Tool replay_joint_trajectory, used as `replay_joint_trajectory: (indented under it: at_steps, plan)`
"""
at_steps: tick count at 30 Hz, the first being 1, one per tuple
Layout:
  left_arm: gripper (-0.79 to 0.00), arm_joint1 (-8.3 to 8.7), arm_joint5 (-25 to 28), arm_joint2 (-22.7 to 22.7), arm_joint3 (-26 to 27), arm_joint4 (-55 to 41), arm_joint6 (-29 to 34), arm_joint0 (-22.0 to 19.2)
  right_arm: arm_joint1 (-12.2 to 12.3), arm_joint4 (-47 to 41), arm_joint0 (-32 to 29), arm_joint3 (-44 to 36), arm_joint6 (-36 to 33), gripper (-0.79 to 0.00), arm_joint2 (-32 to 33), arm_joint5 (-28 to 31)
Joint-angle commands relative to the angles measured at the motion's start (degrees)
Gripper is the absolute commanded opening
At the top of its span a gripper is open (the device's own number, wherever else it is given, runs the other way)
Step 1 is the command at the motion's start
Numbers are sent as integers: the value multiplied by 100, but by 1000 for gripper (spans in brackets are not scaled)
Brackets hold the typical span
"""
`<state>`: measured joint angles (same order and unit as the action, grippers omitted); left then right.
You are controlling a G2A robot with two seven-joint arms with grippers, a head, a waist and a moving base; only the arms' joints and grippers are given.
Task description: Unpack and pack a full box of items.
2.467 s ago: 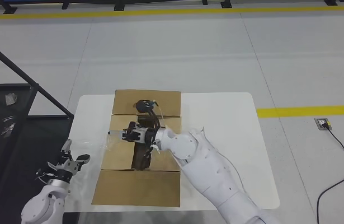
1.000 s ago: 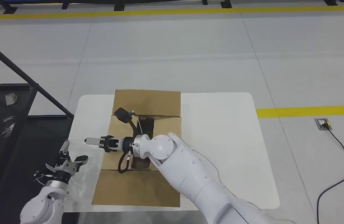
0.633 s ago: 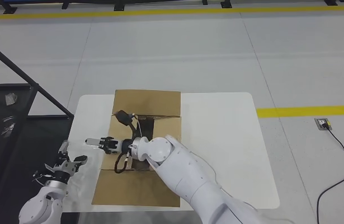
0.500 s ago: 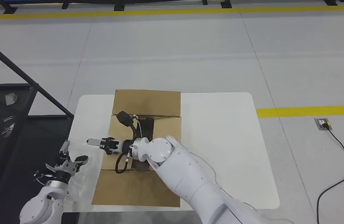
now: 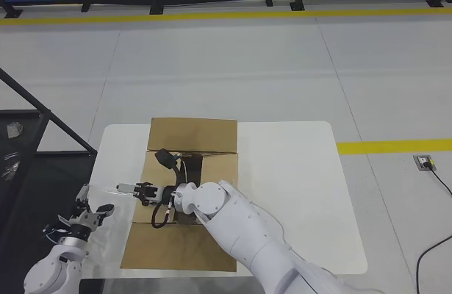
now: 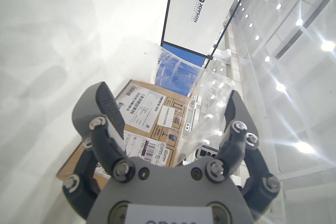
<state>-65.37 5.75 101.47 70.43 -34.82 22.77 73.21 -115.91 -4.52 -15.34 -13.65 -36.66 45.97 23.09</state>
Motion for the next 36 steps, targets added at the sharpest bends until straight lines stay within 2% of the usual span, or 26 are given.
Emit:
replay_joint_trajectory:
  at_steps: [1,22,30,36]
  plan:
    - [0,0,5,6,-5,1,6,3,-1,14,-5,-1,17,0,1,-19]
    - [0,24,-31,107,-81,21,188,21,-1,53,-37,-17,222,0,56,22]
    - [0,24,6,66,-34,109,234,68,-2,234,-105,-91,778,0,12,588]
    - [0,22,13,49,-17,113,281,89,-19,279,-105,-100,813,0,-7,474]
